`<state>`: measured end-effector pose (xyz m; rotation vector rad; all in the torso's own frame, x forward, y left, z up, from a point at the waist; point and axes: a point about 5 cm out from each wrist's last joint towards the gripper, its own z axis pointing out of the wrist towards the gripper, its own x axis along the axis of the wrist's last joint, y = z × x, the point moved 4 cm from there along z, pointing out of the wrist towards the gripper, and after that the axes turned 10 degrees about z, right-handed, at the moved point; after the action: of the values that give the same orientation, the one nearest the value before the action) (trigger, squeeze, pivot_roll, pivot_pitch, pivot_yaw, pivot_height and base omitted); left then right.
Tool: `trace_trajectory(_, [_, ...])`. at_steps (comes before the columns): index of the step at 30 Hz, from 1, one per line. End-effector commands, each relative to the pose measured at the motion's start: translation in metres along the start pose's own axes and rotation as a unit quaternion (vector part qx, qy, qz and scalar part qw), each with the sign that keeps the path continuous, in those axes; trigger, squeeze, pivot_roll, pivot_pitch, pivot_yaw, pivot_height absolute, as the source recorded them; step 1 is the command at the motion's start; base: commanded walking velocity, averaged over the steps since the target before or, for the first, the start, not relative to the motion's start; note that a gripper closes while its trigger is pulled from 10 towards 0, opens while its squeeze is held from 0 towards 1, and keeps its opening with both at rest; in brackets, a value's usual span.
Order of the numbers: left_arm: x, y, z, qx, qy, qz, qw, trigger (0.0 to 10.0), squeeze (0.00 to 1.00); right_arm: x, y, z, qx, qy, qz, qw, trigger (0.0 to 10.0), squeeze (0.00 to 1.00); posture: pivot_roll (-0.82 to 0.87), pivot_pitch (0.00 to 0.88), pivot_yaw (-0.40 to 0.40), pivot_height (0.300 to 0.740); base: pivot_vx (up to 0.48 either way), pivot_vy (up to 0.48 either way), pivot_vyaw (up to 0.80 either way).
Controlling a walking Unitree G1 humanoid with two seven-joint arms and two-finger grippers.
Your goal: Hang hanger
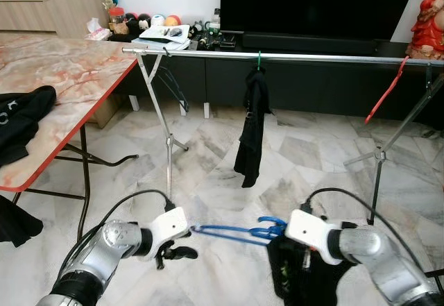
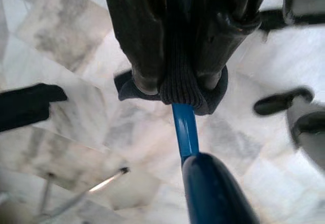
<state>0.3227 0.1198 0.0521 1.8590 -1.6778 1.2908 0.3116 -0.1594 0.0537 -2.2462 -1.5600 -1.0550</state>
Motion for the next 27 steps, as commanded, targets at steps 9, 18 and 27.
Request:
trace_trajectory(9, [0.024, -0.001, -0.002, -0.019, 0.039, 0.003, 0.999, 10.0, 0.00, 0.019, -0.004, 0.010, 0.021, 0.021, -0.030, 0.999, 10.0, 0.00, 0.06, 0.052, 0.009, 0.740, 0.000, 0.000, 0.00])
trace_trajectory(18, [0.032, 0.010, 0.001, -0.062, 0.049, -0.008, 0.997, 10.0, 0.00, 0.040, -0.008, 0.007, 0.043, 0.059, -0.045, 0.996, 10.0, 0.00, 0.07, 0.043, 0.013, 0.740, 0.000, 0.000, 0.00])
trace_trajectory(27, [0.039, 0.013, 0.006, -0.072, 0.057, -0.011, 0.996, 10.0, 0.00, 0.053, -0.015, 0.007, 0.067, 0.076, -0.069, 0.993, 10.0, 0.00, 0.07, 0.031, 0.014, 0.740, 0.000, 0.000, 0.00])
